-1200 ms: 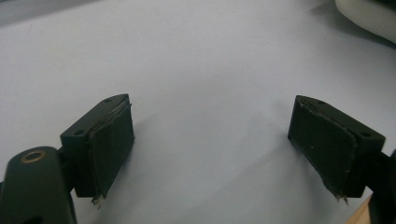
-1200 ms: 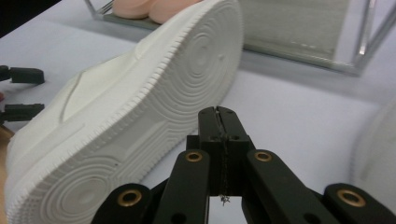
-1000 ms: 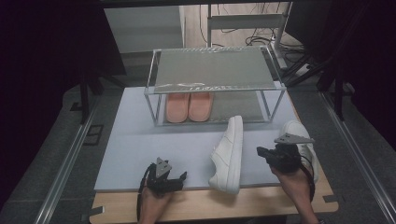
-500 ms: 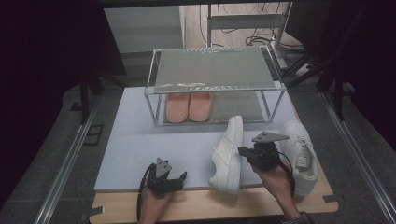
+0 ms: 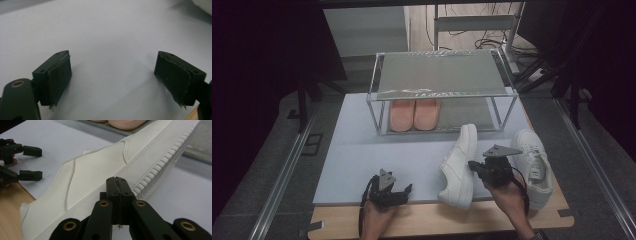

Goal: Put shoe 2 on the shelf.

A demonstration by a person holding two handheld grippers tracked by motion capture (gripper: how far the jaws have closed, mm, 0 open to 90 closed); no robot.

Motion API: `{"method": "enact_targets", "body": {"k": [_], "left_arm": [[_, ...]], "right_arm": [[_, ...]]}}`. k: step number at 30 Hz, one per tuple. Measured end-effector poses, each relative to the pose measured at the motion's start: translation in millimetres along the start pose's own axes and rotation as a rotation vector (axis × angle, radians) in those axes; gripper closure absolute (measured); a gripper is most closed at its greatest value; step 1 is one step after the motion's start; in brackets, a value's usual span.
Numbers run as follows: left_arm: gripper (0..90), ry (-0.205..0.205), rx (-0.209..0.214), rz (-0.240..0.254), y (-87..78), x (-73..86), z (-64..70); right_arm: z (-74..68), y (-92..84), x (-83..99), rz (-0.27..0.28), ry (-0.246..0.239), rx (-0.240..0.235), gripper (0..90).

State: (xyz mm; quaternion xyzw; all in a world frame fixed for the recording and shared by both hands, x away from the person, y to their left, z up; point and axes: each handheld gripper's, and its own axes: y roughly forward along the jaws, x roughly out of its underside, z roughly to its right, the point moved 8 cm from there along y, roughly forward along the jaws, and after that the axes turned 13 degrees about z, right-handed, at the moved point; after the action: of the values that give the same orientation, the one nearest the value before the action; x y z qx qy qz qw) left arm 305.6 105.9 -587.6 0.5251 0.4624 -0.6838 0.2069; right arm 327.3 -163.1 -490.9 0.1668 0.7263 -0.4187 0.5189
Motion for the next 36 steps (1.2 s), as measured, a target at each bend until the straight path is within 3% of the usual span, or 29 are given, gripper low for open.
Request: {"method": "enact_targets", "body": {"k": [9,14,23,26,30,36], "left_arm": [[14.3,0.000,-0.001,0.000,0.0,0.0,0.0],[14.3,0.002,0.000,-0.002,-0.1,0.1,-0.2],[14.3,0.002,0.000,-0.003,-0.2,0.1,-0.2],[14.3,0.001,0.000,-0.002,-0.1,0.1,-0.2],[14.2,0.001,0.000,-0.002,-0.1,0.1,-0.2],[14.3,0.000,0.000,-0.002,-0.1,0.1,-0.2]], "right_arm": [[14.5,-18.7,8.1,-0.001,0.004,0.062,89.6],[26.1,-28.9,17.2,-0.013,0.037,0.097,89.5],[37.5,-34.7,25.5,-0.044,0.053,0.171,89.5],[45.7,-32.7,30.3,-0.071,0.038,0.233,89.6],[51.9,-24.5,38.5,-0.108,0.012,0.282,89.5],[49.6,-2.9,47.6,-0.116,0.028,0.263,89.5]]}}
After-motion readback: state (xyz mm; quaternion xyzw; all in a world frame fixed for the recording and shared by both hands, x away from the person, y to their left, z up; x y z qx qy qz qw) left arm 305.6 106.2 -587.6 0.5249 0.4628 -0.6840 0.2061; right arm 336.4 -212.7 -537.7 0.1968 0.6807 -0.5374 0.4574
